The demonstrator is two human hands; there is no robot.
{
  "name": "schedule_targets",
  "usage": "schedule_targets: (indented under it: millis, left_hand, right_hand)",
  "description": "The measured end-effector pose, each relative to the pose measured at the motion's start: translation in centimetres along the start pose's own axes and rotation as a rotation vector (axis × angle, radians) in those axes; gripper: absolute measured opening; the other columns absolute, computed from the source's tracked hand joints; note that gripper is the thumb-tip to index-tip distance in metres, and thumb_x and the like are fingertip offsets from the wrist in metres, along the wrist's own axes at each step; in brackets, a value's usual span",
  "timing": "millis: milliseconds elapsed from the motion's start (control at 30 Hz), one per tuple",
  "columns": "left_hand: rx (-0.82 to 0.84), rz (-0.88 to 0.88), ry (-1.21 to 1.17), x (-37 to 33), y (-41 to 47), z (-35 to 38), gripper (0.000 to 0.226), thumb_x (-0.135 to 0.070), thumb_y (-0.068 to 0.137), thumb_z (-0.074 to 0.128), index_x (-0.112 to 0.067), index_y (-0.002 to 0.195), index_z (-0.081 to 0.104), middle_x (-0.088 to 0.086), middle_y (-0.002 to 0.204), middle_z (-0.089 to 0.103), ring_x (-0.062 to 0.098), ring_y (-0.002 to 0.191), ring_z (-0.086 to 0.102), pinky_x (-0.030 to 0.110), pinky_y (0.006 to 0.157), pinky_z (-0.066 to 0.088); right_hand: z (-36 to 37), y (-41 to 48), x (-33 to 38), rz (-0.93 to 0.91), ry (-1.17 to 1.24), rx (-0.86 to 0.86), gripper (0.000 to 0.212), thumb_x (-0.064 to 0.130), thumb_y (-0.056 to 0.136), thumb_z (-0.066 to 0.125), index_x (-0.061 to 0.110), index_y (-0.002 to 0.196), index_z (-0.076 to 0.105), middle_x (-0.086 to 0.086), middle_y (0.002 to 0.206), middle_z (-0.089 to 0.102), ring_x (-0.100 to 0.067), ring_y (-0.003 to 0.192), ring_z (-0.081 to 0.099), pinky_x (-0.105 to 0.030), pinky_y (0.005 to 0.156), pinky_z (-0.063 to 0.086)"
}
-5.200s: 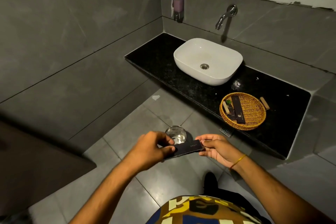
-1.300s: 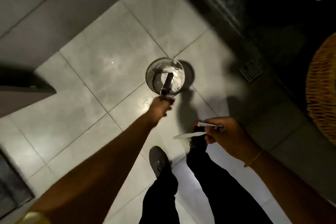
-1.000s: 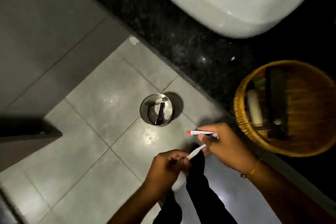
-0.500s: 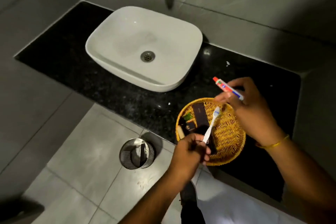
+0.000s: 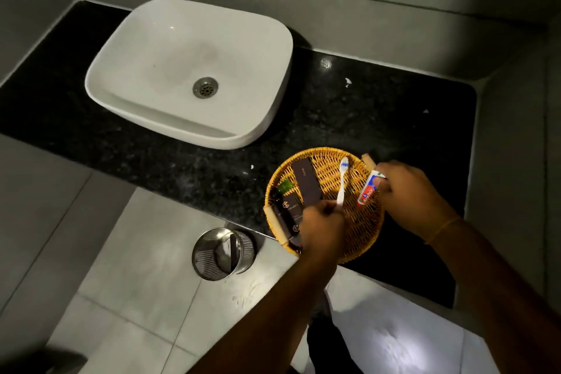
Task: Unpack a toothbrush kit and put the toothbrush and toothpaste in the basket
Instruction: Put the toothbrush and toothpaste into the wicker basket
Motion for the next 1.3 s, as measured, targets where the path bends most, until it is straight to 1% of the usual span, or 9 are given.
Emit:
schedule_targets:
  millis: [67, 133, 233, 300, 500, 733, 900, 1067, 1300]
  left_hand:
    - [-0.070, 0.016, 0.090, 0.0, 0.7, 0.5, 0.022, -0.028, 0.096, 0.064, -0.018, 0.109, 0.079, 0.008, 0.105, 0.079, 0.028, 0.103, 0.074, 0.047, 0.091, 0.063]
    - [-0.110, 0.008, 0.152, -0.3, 1.0, 1.0, 0.026, -0.032, 0.094, 0.067, -0.016, 0.110, 0.080, 0.007, 0.109, 0.079, 0.027, 0.106, 0.073, 0.045, 0.095, 0.061]
    - [-0.184, 0.015, 0.255, -0.9, 1.7, 1.7, 0.027, -0.036, 0.090, 0.073, -0.016, 0.107, 0.082, 0.007, 0.109, 0.080, 0.028, 0.106, 0.073, 0.046, 0.092, 0.063]
    - [-0.222, 0.020, 0.318, -1.2, 1.9, 1.9, 0.024, -0.034, 0.088, 0.075, -0.017, 0.102, 0.082, 0.008, 0.106, 0.080, 0.029, 0.101, 0.075, 0.046, 0.088, 0.064]
    - [-0.192, 0.194, 0.677, -2.5, 2.3, 1.5, 0.020, -0.027, 0.088, 0.070, -0.010, 0.098, 0.075, 0.010, 0.096, 0.076, 0.032, 0.092, 0.074, 0.043, 0.079, 0.065]
    - [-0.043, 0.422, 1.019, -4.8, 2.2, 2.0, 0.015, -0.019, 0.097, 0.063, -0.006, 0.099, 0.070, 0.016, 0.097, 0.075, 0.035, 0.090, 0.073, 0.048, 0.084, 0.065]
    - [0.031, 0.578, 1.146, -4.7, 2.1, 2.3, 0.015, -0.013, 0.099, 0.061, -0.004, 0.103, 0.072, 0.017, 0.102, 0.074, 0.038, 0.096, 0.073, 0.048, 0.087, 0.063]
    - [0.086, 0.671, 1.191, -4.7, 1.3, 2.1, 0.014, -0.010, 0.098, 0.061, -0.004, 0.104, 0.072, 0.017, 0.105, 0.074, 0.036, 0.096, 0.072, 0.044, 0.086, 0.062]
    - [-0.027, 0.810, 1.239, -5.4, -1.9, -2.0, 0.018, -0.016, 0.094, 0.057, -0.007, 0.104, 0.068, 0.020, 0.102, 0.075, 0.042, 0.091, 0.073, 0.047, 0.078, 0.060]
  right_hand:
    - [0.6, 0.6, 1.0, 0.033, -0.081, 0.089, 0.029, 0.008, 0.095, 0.057, 0.001, 0.123, 0.062, -0.018, 0.122, 0.066, -0.030, 0.106, 0.064, -0.037, 0.090, 0.053]
    - [1.1, 1.0, 1.9, 0.060, -0.169, 0.178, 0.027, 0.009, 0.097, 0.055, 0.002, 0.123, 0.061, -0.018, 0.129, 0.063, -0.030, 0.106, 0.065, -0.037, 0.092, 0.054]
    - [2.2, 1.2, 2.7, 0.039, -0.259, 0.256, 0.022, 0.012, 0.101, 0.047, 0.002, 0.111, 0.063, -0.019, 0.129, 0.060, -0.030, 0.104, 0.062, -0.037, 0.094, 0.051]
    - [3.2, 1.2, 3.0, 0.022, -0.320, 0.288, 0.028, 0.013, 0.103, 0.041, 0.001, 0.115, 0.064, -0.018, 0.125, 0.064, -0.031, 0.115, 0.061, -0.039, 0.103, 0.049]
    - [5.2, 1.8, 2.3, 0.011, -0.478, 0.353, 0.030, 0.023, 0.104, 0.049, 0.005, 0.126, 0.058, -0.013, 0.129, 0.064, -0.029, 0.121, 0.061, -0.039, 0.104, 0.051]
    - [5.8, 2.0, 0.7, -0.040, -0.339, 0.196, 0.022, 0.022, 0.099, 0.056, 0.008, 0.113, 0.066, -0.012, 0.114, 0.072, -0.030, 0.104, 0.067, -0.038, 0.090, 0.056]
    - [5.5, 1.1, 0.7, -0.047, -0.290, 0.105, 0.024, 0.018, 0.102, 0.048, 0.003, 0.117, 0.059, -0.017, 0.115, 0.069, -0.034, 0.106, 0.067, -0.039, 0.085, 0.054]
    - [5.7, 0.2, 0.6, -0.014, -0.190, 0.088, 0.026, 0.017, 0.094, 0.061, 0.007, 0.117, 0.057, -0.016, 0.116, 0.068, -0.035, 0.104, 0.069, -0.041, 0.085, 0.058]
    - [3.8, -3.3, 2.7, -0.050, -0.139, -0.038, 0.043, 0.017, 0.077, 0.069, 0.009, 0.118, 0.057, -0.016, 0.117, 0.064, -0.035, 0.103, 0.067, -0.038, 0.082, 0.057]
Point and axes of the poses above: each hand's wrist, its own y-axis towards the middle knuckle, its own z-axis out of the palm, x = y × z, the point moved 3 cm from there along y, towards the middle knuckle
